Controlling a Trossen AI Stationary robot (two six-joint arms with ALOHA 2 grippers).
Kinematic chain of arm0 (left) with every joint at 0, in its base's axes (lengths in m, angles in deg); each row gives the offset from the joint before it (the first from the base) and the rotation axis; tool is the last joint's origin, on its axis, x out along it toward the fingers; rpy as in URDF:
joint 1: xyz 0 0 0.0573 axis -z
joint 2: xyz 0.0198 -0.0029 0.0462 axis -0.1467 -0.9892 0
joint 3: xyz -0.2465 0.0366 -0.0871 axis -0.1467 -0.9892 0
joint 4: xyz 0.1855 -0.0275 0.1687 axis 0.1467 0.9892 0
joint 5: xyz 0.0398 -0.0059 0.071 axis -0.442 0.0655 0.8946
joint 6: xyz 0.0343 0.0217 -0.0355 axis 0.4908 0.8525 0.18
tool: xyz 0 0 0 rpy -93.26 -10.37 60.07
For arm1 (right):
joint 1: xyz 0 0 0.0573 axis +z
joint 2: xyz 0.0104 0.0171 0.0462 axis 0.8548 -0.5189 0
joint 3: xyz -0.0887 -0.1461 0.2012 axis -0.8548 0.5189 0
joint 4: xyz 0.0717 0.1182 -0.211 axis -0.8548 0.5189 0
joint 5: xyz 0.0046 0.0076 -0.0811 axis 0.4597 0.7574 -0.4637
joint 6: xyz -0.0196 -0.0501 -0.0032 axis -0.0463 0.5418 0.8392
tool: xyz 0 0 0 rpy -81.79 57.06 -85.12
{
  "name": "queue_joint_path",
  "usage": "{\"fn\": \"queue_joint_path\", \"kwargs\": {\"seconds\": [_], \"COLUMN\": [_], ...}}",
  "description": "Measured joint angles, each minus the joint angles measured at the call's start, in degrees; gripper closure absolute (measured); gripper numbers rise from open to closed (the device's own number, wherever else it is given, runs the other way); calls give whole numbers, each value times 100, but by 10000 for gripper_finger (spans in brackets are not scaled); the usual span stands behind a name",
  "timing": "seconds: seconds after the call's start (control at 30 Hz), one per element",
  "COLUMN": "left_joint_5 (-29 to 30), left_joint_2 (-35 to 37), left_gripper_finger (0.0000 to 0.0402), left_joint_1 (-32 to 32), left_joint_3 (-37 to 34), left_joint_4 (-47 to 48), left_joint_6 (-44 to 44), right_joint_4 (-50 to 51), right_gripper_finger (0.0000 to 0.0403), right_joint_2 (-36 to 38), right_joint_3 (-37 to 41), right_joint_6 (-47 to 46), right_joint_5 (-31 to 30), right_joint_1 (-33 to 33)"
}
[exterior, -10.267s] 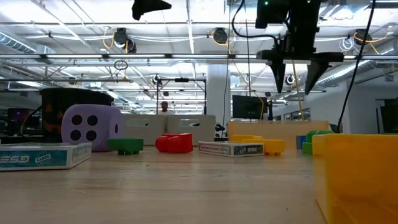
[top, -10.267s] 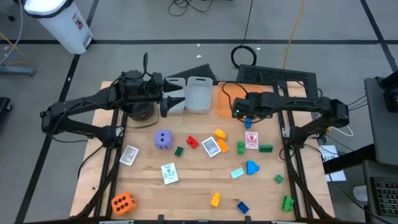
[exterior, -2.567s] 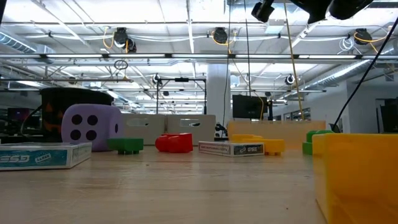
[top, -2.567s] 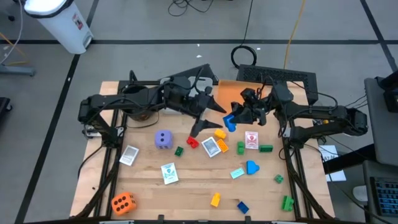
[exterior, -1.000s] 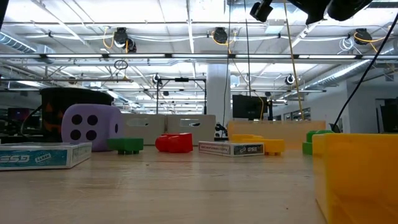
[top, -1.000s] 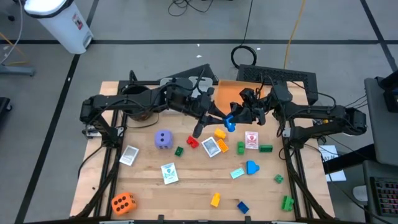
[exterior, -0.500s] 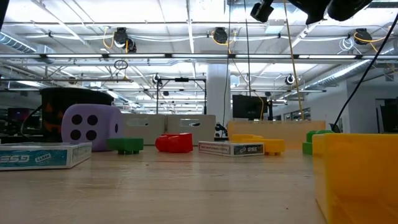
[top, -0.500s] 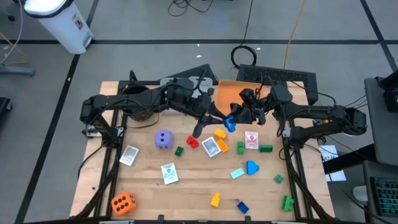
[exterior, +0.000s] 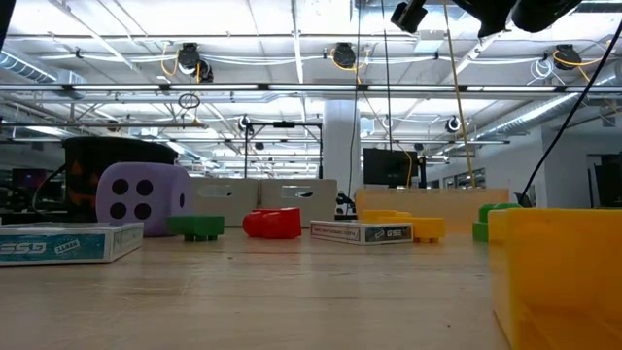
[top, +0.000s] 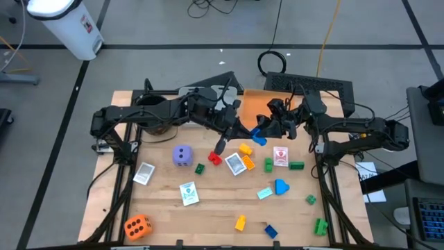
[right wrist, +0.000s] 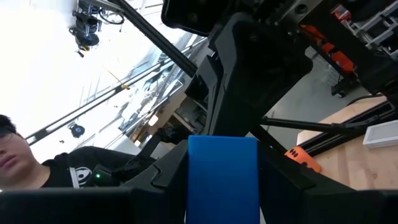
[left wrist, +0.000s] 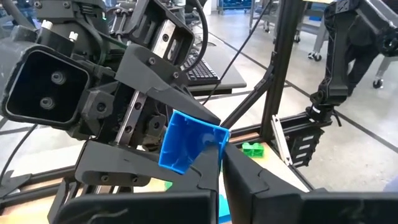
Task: Pick & Place Toys
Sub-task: Put the blue gamepiece into the right gray bin
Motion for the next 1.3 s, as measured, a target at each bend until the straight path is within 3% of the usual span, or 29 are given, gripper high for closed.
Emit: {"fn": "queue_joint_path", "kwargs": {"seconds": [0.33,0.77,1.03,1.3], "left_joint_5": [-253,-433,-726,-1210], "left_joint_2": [0,0,0,2], "left_gripper_finger": [399,400,401,401], "left_joint_1": [-60,-209,-291,-579], "left_joint_3": [0,0,0,0], "left_joint_4": [-9,-52,-74,-74], "left_joint_6": [-200,-385,-534,-940], "right_joint_4": [19,28,-97,-614], "right_gripper_finger": [236,171,135,134], "right_joint_2": [4,4,21,31], "right_joint_3": [-2,-1,0,0], "right_joint_6": [12,-18,-79,-565], "right_joint_5": [-189,-507,-468,-455], "right_joint_1": [0,-163,-583,-1330]}}
